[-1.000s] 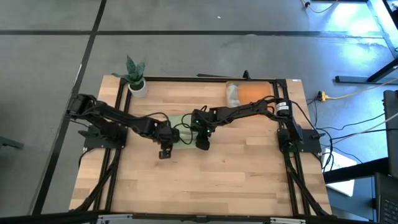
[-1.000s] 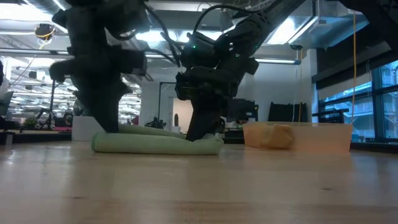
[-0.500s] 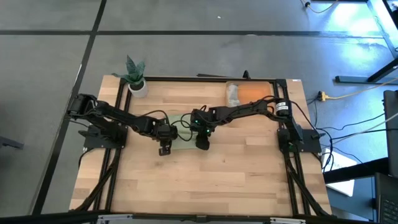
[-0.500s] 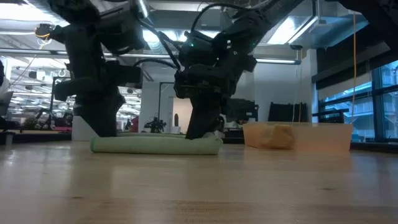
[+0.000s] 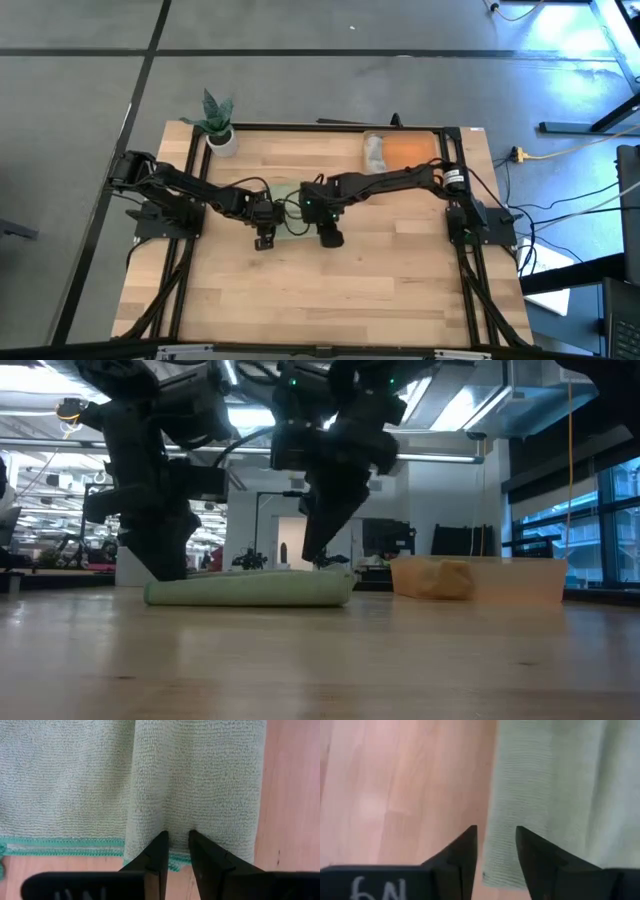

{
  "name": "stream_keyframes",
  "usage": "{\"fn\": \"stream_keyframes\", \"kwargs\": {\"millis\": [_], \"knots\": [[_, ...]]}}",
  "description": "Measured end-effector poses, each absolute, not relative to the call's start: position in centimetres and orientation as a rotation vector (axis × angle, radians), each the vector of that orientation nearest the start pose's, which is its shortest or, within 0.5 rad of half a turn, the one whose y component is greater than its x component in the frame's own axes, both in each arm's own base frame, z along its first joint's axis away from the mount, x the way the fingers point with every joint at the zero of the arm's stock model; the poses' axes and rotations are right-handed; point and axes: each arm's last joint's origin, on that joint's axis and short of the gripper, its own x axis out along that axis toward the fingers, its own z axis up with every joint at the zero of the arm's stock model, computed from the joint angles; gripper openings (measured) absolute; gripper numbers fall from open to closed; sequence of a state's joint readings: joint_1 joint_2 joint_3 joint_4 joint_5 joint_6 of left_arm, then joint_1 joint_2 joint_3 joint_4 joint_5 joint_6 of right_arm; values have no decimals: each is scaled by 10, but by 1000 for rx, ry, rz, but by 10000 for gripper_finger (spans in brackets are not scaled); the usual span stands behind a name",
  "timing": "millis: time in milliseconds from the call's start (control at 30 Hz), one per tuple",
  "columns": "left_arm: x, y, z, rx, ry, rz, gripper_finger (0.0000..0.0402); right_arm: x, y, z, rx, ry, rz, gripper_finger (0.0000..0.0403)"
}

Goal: Roll microfiber towels into tight, uniform cylinder then place into a basket
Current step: Roll the green microfiber towel

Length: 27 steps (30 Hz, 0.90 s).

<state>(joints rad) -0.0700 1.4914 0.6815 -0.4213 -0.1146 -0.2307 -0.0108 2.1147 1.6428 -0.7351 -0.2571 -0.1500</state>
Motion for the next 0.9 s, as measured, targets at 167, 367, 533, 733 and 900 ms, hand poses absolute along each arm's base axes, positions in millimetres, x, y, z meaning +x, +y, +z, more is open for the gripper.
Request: {"fn": "stream_keyframes", "kwargs": {"millis": [167,367,533,733,900], "knots": [[243,-14,140,-91,1214,180,69,434,11,182,-150,1170,426,135],[243,-14,139,-90,1214,179,69,431,17,182,-150,1199,438,135],[245,-14,139,-88,1198,175,69,432,18,183,-51,1192,415,135],[245,-14,139,-87,1190,173,69,432,21,184,-58,1179,452,149],[245,-14,140,-87,1188,172,69,433,25,183,-124,1193,377,178]]}}
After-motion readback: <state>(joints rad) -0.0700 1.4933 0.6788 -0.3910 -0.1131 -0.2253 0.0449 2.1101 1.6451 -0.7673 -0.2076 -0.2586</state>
